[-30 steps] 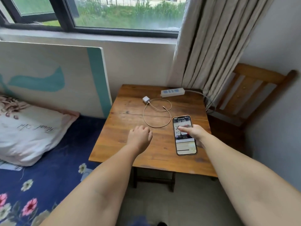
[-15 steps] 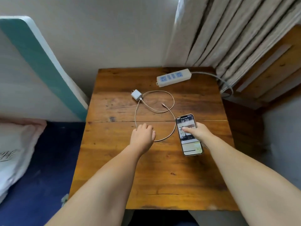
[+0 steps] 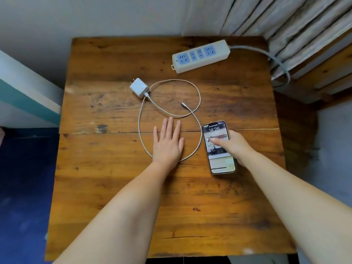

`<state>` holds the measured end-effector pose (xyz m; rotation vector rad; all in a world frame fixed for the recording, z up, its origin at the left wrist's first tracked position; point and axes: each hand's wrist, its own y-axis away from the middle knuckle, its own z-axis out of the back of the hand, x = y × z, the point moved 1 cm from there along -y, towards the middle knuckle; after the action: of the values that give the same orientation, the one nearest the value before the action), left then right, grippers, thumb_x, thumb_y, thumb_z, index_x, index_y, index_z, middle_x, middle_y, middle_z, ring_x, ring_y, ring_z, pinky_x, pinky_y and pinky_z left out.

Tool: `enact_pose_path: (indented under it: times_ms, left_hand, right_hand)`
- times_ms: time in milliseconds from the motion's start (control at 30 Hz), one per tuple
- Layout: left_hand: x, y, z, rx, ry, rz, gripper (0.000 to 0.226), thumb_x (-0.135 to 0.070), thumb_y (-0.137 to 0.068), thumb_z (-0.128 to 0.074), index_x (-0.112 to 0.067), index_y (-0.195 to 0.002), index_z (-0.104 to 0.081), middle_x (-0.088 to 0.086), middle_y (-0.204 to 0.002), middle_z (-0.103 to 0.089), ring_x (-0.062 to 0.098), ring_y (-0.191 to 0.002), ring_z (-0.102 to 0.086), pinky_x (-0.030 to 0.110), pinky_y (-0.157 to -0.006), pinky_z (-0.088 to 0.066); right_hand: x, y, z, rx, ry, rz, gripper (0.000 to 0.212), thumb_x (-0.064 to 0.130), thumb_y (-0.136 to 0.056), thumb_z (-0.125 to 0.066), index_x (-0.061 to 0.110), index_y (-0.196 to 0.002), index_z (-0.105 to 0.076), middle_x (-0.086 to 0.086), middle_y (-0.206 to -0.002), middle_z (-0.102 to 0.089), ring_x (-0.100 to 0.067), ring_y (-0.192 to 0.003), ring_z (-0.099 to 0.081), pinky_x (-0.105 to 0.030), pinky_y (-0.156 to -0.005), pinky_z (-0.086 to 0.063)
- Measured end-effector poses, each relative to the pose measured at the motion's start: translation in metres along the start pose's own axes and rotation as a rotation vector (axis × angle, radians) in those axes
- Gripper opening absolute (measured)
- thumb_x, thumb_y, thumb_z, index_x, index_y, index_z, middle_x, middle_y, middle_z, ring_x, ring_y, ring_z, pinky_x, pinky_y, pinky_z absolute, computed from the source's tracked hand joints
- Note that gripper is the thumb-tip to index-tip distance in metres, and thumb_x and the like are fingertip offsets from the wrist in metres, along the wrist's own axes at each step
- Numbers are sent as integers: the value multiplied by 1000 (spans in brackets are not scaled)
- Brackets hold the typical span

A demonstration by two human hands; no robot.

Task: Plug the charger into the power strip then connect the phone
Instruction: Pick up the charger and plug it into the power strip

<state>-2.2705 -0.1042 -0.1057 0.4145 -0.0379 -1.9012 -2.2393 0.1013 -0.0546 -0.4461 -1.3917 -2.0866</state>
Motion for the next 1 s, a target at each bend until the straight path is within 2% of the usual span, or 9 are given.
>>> enact_pose_path:
  times_ms: [100,233,367,467,600,667,800,900,1000]
  left_hand:
    - [2,1,-5,-36,-37,3,57,-41,-95,-24,-22,-147,-8,6,-159,-6,21,-145,2,48,-115,4]
    - [1,1,-7,-19,-50,13,58,-41,-95,-22,-22,-147,-5,5,-159,-3,20,-145,5,48,-115,5]
    - [1,-1,-7,3,-51,21,59,-43,-95,-19,-23,-147,-1,4,-159,0,20,-145,8,48,-115,6]
    - [2,-1,-6,25,-38,21,59,-44,-95,-17,-24,-147,0,4,-159,2,19,-145,10,48,-115,6]
    - [1,-1,1,84,-24,17,58,-46,-95,-17,-26,-147,1,3,-159,2,19,-145,10,47,-116,4]
    - [1,-4,13,84,1,1,57,-45,-95,-23,-24,-147,-11,4,-158,-10,21,-145,-3,47,-116,-4]
    - [19,-11,48,-70,46,9,46,-35,-93,-35,-19,-136,-38,7,-139,-47,23,-129,-38,43,-108,-27]
    - [50,-22,70,-179,71,118,41,-29,-92,-39,-17,-131,-45,8,-130,-53,25,-121,-45,41,-102,-33]
    - [81,-38,82,-252,116,255,40,-25,-91,-43,-13,-130,-46,10,-130,-53,27,-122,-45,43,-102,-34]
  right_hand:
    - [0,-3,-1,-74,189,25,28,37,-80,-72,21,-97,-57,-2,-103,-66,-18,-85,-61,-29,-61,-45]
    - [10,-2,2,-157,789,82,76,66,-80,-54,10,-131,-45,-12,-130,-57,-29,-110,-59,-30,-63,-45]
    - [23,-6,10,-149,1106,105,85,80,-75,-39,10,-123,-52,-8,-110,-64,-24,-88,-61,-25,-46,-36]
    - [34,-8,11,-90,1262,88,84,82,-74,-34,13,-116,-58,-5,-97,-63,-21,-73,-52,-24,-44,-34]
    - [53,-15,18,40,1334,-10,80,81,-76,-32,15,-111,-60,-2,-94,-59,-21,-81,-56,-25,-51,-36]
    - [74,-20,21,12,1370,28,68,73,-82,-39,16,-112,-60,-2,-96,-59,-23,-85,-56,-28,-58,-37]
    - [126,-33,-2,-116,1201,365,30,36,-94,-46,14,-110,-60,-9,-109,-66,-30,-100,-60,-42,-87,-41]
    - [165,-39,-41,-138,1063,613,26,27,-94,-47,12,-109,-59,-10,-110,-65,-31,-101,-60,-42,-87,-41]
    - [195,-48,-85,-98,942,746,35,33,-92,-52,15,-121,-55,-9,-118,-62,-28,-106,-58,-43,-87,-45]
